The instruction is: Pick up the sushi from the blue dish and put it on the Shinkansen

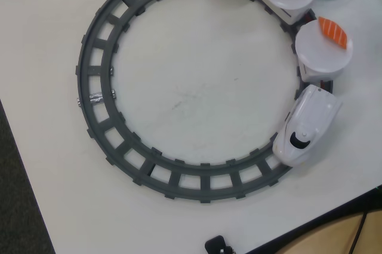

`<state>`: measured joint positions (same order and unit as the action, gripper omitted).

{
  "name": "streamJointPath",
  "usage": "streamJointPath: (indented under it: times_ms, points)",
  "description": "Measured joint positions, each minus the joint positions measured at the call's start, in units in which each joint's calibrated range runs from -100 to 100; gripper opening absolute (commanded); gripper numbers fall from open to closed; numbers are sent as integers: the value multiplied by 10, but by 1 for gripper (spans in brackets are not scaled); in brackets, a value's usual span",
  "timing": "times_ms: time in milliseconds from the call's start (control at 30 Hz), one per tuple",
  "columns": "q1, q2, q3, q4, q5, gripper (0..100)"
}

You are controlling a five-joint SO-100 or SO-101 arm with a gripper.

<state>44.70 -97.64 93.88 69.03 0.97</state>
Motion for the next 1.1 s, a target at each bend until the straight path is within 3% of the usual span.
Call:
streamJointPath:
  times_ms: [533,667,900,1100]
  points:
    - [-17,-8,5,0,1,49]
    - [23,-8,-9,0,0,49]
    - [43,12,-173,0,-1,49]
    - [43,183,-312,-31,-29,49]
